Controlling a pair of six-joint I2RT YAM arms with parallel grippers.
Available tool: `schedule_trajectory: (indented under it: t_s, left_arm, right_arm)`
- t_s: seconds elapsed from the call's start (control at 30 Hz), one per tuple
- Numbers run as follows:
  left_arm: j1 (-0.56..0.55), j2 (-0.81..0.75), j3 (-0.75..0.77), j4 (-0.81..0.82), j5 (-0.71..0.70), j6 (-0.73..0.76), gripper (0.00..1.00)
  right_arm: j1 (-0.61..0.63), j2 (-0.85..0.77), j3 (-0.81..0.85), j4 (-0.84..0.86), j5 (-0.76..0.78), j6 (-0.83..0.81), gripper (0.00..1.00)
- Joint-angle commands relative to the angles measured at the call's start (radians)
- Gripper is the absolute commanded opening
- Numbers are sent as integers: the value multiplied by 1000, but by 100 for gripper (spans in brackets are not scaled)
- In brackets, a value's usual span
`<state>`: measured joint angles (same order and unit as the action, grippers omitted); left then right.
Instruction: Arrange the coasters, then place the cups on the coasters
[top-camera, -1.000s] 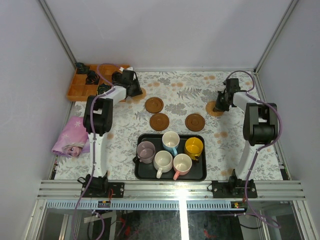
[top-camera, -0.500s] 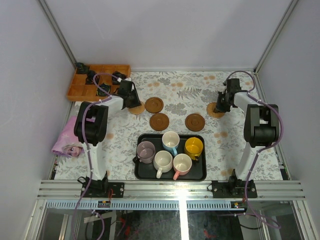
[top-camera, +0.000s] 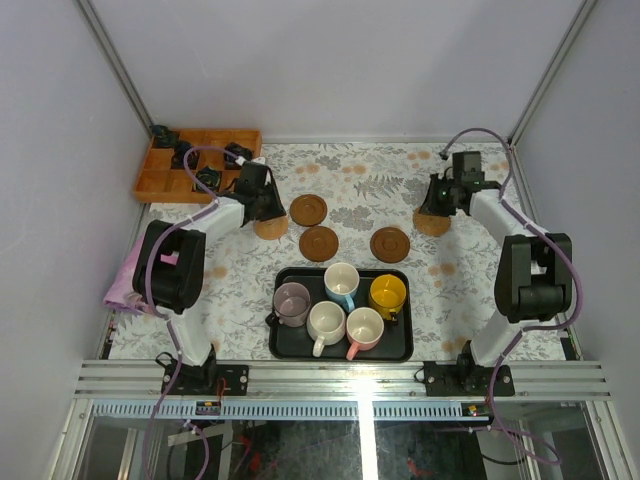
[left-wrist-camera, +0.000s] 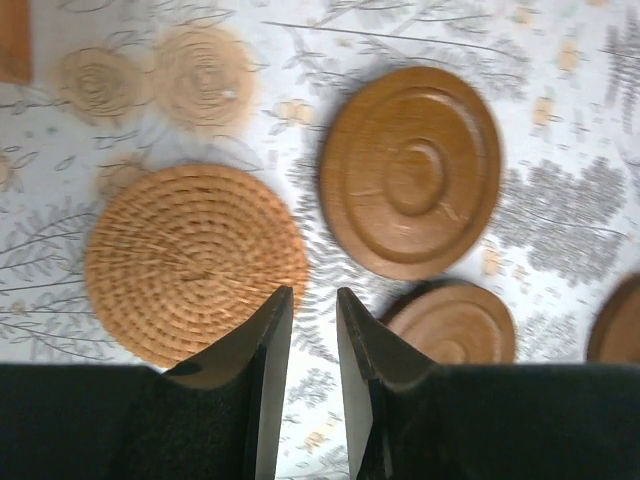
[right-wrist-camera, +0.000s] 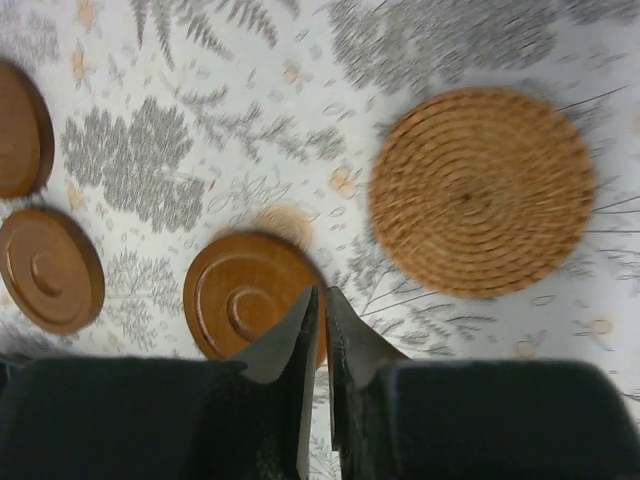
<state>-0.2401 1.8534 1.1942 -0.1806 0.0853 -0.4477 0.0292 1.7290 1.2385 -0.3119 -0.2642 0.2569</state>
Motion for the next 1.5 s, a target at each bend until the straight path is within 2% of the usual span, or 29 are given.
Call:
schedule_trajectory:
  t_s: [0.0, 0.07, 0.27, 0.5, 0.83, 1.07, 1.47]
  left_arm:
    - [-64, -54, 0, -8, -1, 20, 24]
    - [-94, -58, -9, -2, 16, 25, 24]
    - [-182, -23, -21, 2, 64, 25, 24]
    - [-251, 37, 26, -28, 107, 45, 24]
    - [-284, 155, 110, -113, 71, 56, 23]
    - [-289, 291, 236, -129, 167, 67, 24]
    - [-278, 485, 529, -129, 235, 63, 24]
  right_arm:
    - [93, -35, -68, 0, 12, -31, 10]
    - [119, -34, -100, 4, 20, -26, 5]
    - [168, 0, -156, 34, -9, 6, 4]
    - [202, 67, -132, 36, -29, 12, 6]
    - [227, 158, -75, 44, -62, 27, 7]
    - [227, 224, -9, 27, -14, 67, 7]
    - [222, 406, 271, -35, 110, 86, 7]
